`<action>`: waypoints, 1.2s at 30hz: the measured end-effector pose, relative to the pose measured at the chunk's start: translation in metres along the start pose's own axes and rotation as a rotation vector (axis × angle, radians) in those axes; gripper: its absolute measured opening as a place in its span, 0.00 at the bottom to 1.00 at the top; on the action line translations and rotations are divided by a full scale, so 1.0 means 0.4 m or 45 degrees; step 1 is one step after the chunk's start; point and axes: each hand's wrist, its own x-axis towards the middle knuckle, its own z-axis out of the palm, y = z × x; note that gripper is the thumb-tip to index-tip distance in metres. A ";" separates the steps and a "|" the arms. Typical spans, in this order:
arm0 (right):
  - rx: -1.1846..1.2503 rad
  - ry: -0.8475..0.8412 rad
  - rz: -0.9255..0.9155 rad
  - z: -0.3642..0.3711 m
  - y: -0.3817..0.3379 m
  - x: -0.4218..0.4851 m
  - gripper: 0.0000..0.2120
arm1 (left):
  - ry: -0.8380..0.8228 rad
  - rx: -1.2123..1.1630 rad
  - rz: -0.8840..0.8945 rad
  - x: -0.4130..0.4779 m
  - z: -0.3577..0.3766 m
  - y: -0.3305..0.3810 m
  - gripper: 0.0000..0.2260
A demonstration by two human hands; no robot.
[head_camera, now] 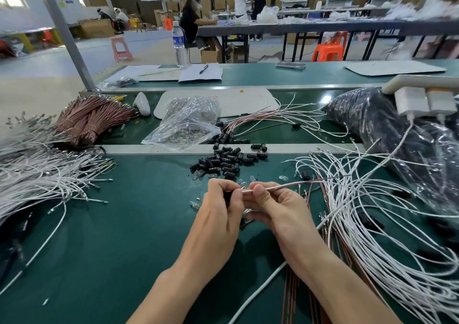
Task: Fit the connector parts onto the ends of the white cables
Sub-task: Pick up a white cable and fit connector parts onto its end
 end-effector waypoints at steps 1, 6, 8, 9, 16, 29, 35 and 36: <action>-0.003 -0.004 -0.006 0.000 0.000 0.000 0.14 | -0.008 0.003 -0.003 0.000 0.000 0.000 0.05; 0.022 -0.056 -0.027 -0.008 0.004 0.000 0.12 | 0.047 0.002 -0.017 0.004 -0.009 -0.005 0.05; 0.065 -0.062 -0.017 -0.012 0.007 0.003 0.11 | 0.051 0.043 -0.015 0.004 -0.011 -0.005 0.09; 0.077 -0.067 -0.007 -0.012 0.008 0.004 0.10 | 0.039 0.065 -0.008 0.003 -0.010 -0.004 0.10; 0.151 0.005 0.039 -0.022 0.000 0.011 0.12 | 0.159 0.000 0.038 0.005 -0.011 0.003 0.05; 0.054 0.263 -0.215 -0.071 -0.085 -0.010 0.09 | 0.775 -0.525 -0.232 0.054 -0.127 -0.013 0.06; -0.229 0.258 -0.457 -0.072 -0.244 -0.008 0.11 | 0.566 -0.628 -0.173 0.077 -0.132 0.056 0.09; -0.236 0.236 -0.492 -0.070 -0.295 0.022 0.11 | 0.546 -0.614 -0.127 0.107 -0.128 0.079 0.08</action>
